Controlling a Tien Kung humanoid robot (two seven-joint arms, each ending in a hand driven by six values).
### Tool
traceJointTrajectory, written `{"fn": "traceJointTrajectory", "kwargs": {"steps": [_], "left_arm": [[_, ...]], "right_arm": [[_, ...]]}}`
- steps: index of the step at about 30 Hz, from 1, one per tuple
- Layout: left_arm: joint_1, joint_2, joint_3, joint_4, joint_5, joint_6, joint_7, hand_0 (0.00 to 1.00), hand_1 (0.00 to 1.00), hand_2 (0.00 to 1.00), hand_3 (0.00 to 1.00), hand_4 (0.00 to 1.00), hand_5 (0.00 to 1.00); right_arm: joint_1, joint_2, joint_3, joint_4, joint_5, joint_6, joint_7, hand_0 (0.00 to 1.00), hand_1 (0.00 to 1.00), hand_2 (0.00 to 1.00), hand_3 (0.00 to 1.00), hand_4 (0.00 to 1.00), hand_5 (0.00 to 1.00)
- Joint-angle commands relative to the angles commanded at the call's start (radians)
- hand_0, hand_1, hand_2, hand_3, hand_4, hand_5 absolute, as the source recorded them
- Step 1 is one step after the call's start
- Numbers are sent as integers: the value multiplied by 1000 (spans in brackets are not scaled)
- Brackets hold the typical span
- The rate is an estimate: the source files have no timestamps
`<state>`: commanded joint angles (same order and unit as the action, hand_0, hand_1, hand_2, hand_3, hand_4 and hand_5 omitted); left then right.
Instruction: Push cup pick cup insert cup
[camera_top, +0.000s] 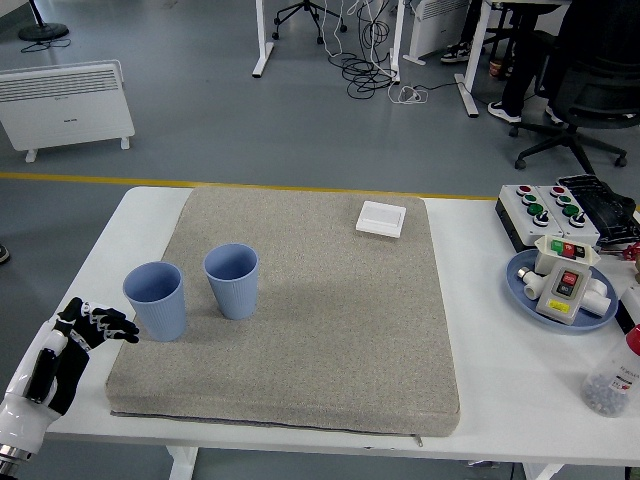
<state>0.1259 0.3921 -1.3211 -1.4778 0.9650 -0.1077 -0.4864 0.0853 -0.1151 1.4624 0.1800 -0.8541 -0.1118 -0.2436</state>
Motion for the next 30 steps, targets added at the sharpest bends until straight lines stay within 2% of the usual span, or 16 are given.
{"fn": "traceJointTrajectory", "kwargs": {"steps": [3,4,9,10,13,21,22,30], "left_arm": [[-15,-2,10,19,12,-5,19,462,531,497,471,633,998],[-26,-3,17,30,14,-7,27,510,564,523,480,633,998],[-58,-9,32,72,21,-7,43,510,564,523,480,633,998],[-71,-7,43,88,29,-7,45,554,583,537,484,633,998],[-99,-2,70,126,36,-8,47,554,583,537,484,633,998],[-163,3,116,212,6,-13,50,575,589,538,485,637,998],[-169,4,123,219,6,-14,50,609,595,539,486,638,998],[-214,10,158,277,-21,-26,60,617,597,539,486,638,998]], "right_arm": [[1,0,-2,0,5,-1,1,751,615,595,584,113,606],[1,0,-2,0,6,-1,1,751,615,595,584,113,605],[1,0,-4,0,9,-1,1,751,615,595,584,113,605],[1,0,-5,0,10,-1,1,751,615,595,584,112,605],[2,0,-5,0,6,0,0,751,615,595,584,112,605],[0,2,-8,0,11,-1,-1,751,615,595,584,112,604],[0,3,-8,0,11,-1,-1,751,615,595,584,111,606],[2,4,-10,0,15,-2,0,751,615,595,583,110,604]]}}
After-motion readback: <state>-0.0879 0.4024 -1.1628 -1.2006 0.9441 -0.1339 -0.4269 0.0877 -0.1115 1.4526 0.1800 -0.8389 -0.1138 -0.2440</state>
